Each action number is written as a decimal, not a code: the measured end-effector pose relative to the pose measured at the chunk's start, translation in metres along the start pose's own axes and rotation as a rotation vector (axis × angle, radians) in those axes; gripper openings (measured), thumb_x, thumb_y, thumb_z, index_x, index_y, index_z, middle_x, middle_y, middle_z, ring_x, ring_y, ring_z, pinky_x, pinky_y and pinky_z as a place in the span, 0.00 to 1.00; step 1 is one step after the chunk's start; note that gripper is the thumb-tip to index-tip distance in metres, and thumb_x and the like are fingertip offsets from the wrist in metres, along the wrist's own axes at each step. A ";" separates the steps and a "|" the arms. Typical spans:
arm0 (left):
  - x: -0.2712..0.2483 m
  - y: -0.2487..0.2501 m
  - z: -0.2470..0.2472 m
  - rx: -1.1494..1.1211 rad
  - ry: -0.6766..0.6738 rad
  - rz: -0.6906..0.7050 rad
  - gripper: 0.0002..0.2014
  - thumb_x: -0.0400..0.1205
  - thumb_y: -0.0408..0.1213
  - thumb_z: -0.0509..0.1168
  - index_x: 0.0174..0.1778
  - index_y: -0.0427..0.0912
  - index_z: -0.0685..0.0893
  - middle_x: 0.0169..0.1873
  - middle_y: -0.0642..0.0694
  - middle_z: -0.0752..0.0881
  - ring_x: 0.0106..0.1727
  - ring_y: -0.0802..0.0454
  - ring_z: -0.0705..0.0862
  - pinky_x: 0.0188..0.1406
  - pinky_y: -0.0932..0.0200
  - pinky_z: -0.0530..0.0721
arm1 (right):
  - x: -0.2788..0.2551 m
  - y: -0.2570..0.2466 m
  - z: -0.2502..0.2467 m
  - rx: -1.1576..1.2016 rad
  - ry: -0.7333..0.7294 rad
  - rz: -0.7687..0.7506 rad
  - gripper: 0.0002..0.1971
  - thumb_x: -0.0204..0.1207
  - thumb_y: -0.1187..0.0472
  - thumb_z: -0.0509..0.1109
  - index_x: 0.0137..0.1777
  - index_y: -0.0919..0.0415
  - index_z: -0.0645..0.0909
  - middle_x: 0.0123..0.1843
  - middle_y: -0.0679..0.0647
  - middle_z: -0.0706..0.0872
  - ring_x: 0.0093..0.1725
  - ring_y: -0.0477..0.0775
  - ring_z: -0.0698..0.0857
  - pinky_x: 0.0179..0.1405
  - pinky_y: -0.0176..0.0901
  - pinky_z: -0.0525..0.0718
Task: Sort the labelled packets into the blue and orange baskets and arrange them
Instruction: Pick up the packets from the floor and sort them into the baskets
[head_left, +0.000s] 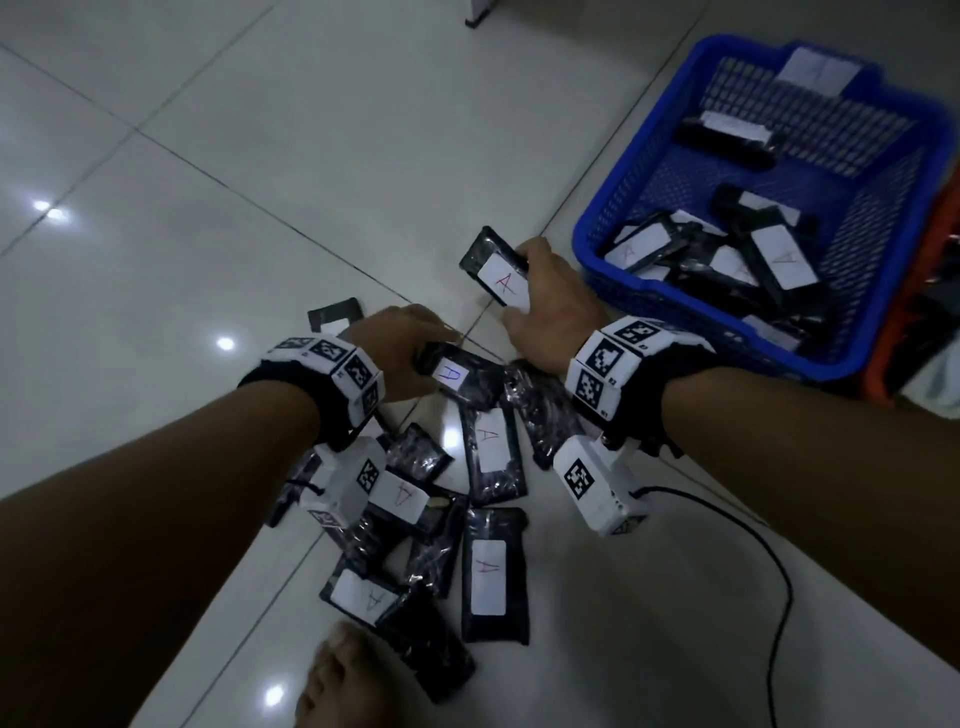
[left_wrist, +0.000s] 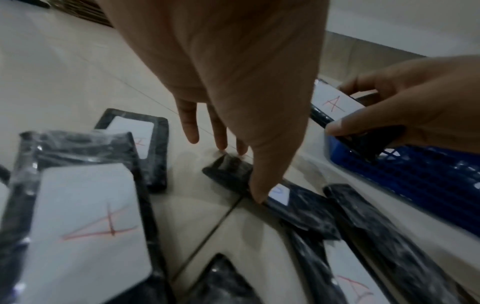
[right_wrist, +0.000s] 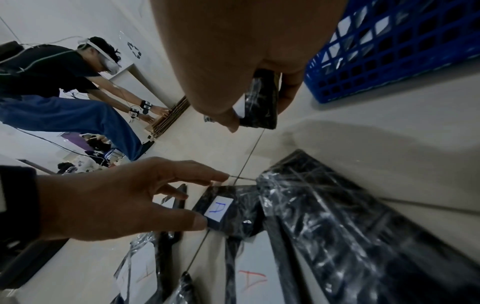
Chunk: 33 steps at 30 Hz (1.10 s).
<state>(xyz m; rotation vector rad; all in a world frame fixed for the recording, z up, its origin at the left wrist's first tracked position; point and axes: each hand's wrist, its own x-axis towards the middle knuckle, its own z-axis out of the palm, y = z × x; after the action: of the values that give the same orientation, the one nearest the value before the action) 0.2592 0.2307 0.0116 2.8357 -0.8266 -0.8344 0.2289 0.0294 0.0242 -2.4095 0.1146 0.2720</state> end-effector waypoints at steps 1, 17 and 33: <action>0.001 0.006 0.002 -0.016 0.015 0.040 0.32 0.71 0.49 0.75 0.72 0.57 0.76 0.68 0.47 0.77 0.67 0.46 0.78 0.64 0.49 0.79 | -0.003 0.004 -0.002 -0.010 -0.007 -0.004 0.22 0.75 0.63 0.66 0.67 0.57 0.65 0.59 0.57 0.78 0.52 0.56 0.80 0.44 0.43 0.75; 0.043 0.076 -0.051 -0.232 0.391 0.059 0.11 0.76 0.38 0.70 0.51 0.42 0.79 0.43 0.39 0.88 0.45 0.38 0.86 0.43 0.51 0.83 | -0.046 0.057 -0.127 -0.311 0.305 0.027 0.33 0.71 0.28 0.63 0.63 0.53 0.67 0.55 0.54 0.84 0.52 0.60 0.84 0.43 0.49 0.74; 0.144 0.223 -0.109 0.075 0.354 0.337 0.24 0.73 0.47 0.73 0.65 0.49 0.80 0.55 0.40 0.86 0.56 0.38 0.83 0.51 0.48 0.82 | -0.045 0.140 -0.183 -0.380 0.314 0.120 0.24 0.78 0.40 0.65 0.69 0.50 0.72 0.60 0.52 0.85 0.60 0.59 0.83 0.54 0.50 0.77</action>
<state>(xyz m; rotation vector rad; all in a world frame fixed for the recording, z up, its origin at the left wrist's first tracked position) 0.3117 -0.0426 0.0826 2.6684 -1.2432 -0.2547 0.1934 -0.1965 0.0786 -2.8140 0.3806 -0.0389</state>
